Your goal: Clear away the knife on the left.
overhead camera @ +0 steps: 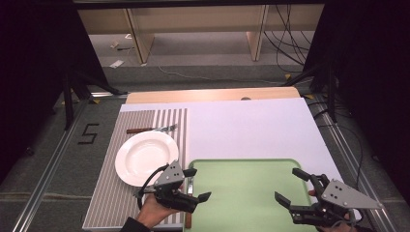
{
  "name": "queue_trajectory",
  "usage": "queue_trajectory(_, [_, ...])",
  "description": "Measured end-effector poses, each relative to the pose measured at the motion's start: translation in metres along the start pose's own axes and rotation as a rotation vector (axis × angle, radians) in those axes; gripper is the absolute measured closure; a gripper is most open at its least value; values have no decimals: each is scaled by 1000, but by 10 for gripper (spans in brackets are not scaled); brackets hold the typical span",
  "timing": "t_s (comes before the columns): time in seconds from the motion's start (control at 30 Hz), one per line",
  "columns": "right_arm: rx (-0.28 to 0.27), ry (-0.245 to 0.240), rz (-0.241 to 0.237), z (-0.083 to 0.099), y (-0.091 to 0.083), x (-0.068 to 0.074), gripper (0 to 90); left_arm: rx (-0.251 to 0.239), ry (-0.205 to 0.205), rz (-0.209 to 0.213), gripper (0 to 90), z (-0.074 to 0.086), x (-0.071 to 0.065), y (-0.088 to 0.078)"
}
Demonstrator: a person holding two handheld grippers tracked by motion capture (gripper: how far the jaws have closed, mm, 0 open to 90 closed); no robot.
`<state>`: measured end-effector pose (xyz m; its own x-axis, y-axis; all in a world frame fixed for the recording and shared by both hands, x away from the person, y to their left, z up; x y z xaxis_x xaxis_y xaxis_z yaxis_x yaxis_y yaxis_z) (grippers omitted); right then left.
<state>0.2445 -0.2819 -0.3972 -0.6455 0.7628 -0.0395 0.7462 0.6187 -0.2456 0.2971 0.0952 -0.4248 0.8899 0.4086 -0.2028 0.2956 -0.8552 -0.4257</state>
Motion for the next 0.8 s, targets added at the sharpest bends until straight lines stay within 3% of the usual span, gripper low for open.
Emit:
queue_trajectory(0.33, [0,1,2,0,0,0,139,-83,6,-5,162,6,-6,-11])
queue_trajectory(0.57, [-1,-1,0,0,0,0,139,-62,0,16,158,8,-6,-9])
queue_trajectory(0.8, [-3,2,0,0,0,0,139,-71,5,10,158,6,-5,-9])
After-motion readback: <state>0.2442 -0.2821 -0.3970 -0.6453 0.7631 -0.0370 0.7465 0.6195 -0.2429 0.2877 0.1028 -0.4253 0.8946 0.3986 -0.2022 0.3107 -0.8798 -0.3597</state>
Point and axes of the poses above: each handheld gripper's, and its own axes: y roughly forward along the jaws, z roughly out of its underside, x roughly to its left, the point moved 1 cm from there along y, roughly forward along the jaws, and after that the axes turned 6 degrees about z, right-handed, at the moved point
